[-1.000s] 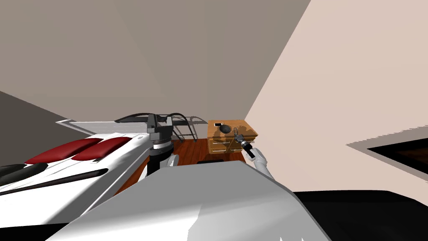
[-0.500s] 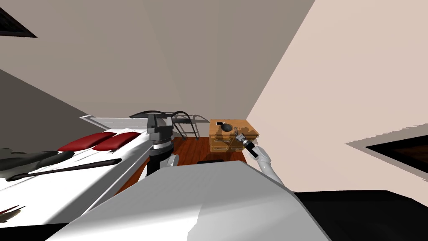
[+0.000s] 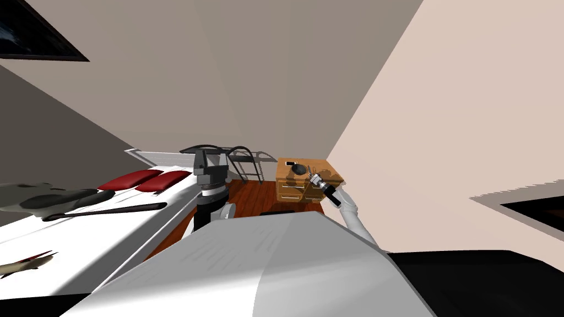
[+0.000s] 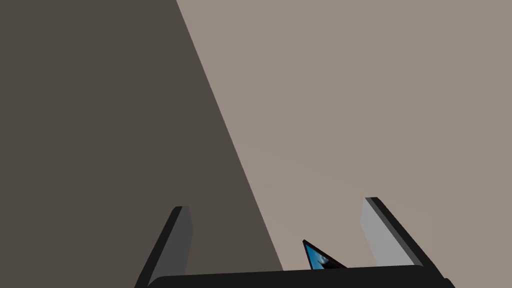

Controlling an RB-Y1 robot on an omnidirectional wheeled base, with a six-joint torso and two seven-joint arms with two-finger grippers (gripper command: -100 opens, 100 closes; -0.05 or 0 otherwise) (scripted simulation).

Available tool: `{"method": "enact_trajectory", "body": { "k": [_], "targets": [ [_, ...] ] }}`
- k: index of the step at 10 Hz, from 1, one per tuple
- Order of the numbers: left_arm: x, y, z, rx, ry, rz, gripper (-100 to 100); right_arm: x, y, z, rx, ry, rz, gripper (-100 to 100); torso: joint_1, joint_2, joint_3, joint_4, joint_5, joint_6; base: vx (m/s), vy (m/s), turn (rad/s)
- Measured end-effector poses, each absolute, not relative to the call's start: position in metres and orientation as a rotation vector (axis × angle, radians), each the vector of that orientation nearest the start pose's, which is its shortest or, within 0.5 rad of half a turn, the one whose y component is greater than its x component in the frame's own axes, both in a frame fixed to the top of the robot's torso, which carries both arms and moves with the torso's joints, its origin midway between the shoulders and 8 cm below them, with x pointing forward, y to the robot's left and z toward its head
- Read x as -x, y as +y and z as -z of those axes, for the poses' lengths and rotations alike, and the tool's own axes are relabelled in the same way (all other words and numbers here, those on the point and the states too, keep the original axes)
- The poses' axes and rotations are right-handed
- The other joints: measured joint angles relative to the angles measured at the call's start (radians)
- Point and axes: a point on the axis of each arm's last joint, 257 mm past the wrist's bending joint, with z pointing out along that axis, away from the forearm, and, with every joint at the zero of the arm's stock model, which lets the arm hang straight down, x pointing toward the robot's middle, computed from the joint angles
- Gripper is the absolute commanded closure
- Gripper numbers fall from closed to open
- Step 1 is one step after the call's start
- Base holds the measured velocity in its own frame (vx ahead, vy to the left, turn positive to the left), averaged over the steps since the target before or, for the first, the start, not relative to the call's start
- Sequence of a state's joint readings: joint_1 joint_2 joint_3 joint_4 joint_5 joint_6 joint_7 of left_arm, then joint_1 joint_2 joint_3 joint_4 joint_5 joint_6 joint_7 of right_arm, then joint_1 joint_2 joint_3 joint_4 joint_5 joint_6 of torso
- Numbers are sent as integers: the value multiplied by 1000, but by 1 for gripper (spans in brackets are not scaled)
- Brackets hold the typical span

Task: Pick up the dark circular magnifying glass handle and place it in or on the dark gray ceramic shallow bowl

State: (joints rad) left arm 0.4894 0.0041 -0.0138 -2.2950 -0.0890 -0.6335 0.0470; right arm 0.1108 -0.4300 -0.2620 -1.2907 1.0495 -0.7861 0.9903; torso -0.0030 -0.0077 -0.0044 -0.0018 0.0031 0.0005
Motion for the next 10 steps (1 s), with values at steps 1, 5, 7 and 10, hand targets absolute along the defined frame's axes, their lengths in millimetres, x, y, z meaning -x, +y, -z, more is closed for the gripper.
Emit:
{"method": "enact_trajectory", "body": {
  "k": [1, 5, 7, 10],
  "targets": [
    [-319, 255, -57, 486, 552, 1347, 0, -452, -345, 287, 971, 1394, 293, 100, 0, -1, -1, 0, 0, -1, 100, -88, 101],
    [-319, 255, -57, 486, 552, 1347, 0, -453, -325, 273, 1051, 1300, 327, 100, 2, 0, 0, 1, 0, 0, 85, -66, 92],
    [-319, 255, -57, 486, 552, 1347, 0, -452, -311, 267, 1090, 1247, 346, 100, 1, 0, 0, 1, 0, 0, 108, -78, 112],
    [-319, 255, -57, 486, 552, 1347, 0, -453, -300, 260, 1120, 1191, 367, -100, 2, 2, 1, 0, 0, 1, 58, -47, 40]
  ]
}}
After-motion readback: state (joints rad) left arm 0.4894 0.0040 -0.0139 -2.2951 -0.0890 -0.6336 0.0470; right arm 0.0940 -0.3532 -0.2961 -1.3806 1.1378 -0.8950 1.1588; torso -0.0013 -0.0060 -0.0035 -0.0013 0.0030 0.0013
